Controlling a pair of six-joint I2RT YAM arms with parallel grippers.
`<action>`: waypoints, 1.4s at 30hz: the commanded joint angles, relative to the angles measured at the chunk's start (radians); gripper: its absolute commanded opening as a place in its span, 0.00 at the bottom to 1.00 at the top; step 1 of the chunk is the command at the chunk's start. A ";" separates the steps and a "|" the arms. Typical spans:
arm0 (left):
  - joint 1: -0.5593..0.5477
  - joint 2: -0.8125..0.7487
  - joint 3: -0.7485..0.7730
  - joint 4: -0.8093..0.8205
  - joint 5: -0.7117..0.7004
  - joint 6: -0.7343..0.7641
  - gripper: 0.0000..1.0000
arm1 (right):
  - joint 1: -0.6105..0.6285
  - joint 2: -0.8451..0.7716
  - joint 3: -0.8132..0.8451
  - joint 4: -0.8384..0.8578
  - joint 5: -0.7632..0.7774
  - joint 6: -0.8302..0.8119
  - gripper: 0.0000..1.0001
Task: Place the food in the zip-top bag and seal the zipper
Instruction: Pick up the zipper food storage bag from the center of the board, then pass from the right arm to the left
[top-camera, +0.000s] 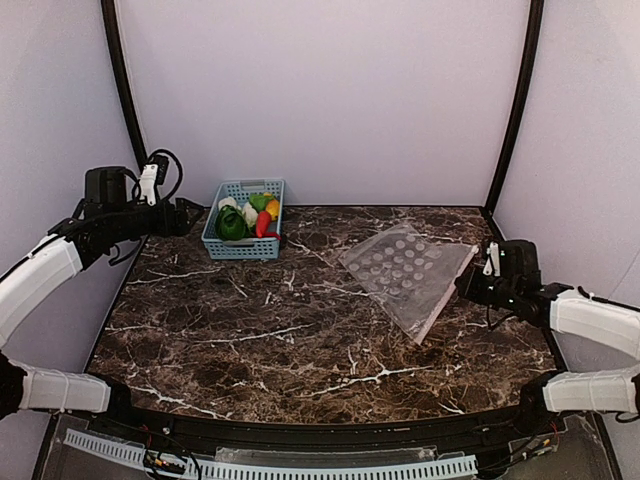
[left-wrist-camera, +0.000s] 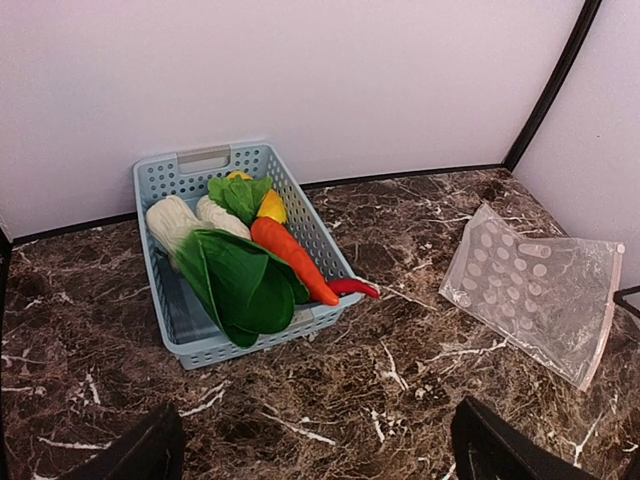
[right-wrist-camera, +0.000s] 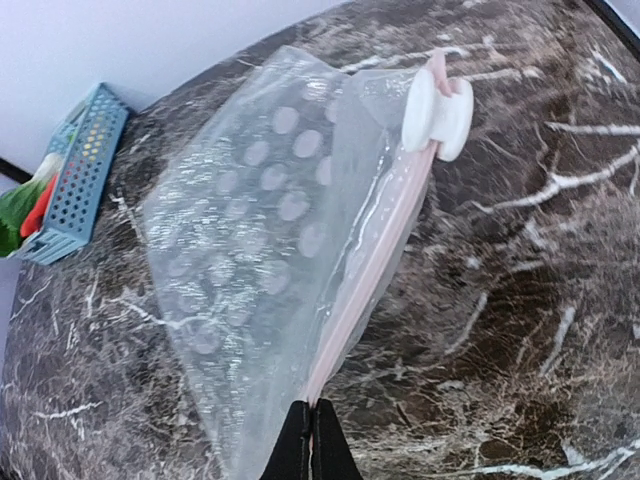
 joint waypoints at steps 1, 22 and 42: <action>-0.035 0.000 0.007 0.009 0.074 0.028 0.93 | 0.013 -0.082 0.092 -0.083 -0.153 -0.245 0.00; -0.460 0.206 0.192 0.039 0.459 0.126 0.95 | 0.458 0.194 0.710 -0.438 -0.567 -0.565 0.00; -0.507 0.219 0.200 0.174 0.653 0.050 0.96 | 0.628 0.284 0.882 -0.575 -0.725 -0.606 0.00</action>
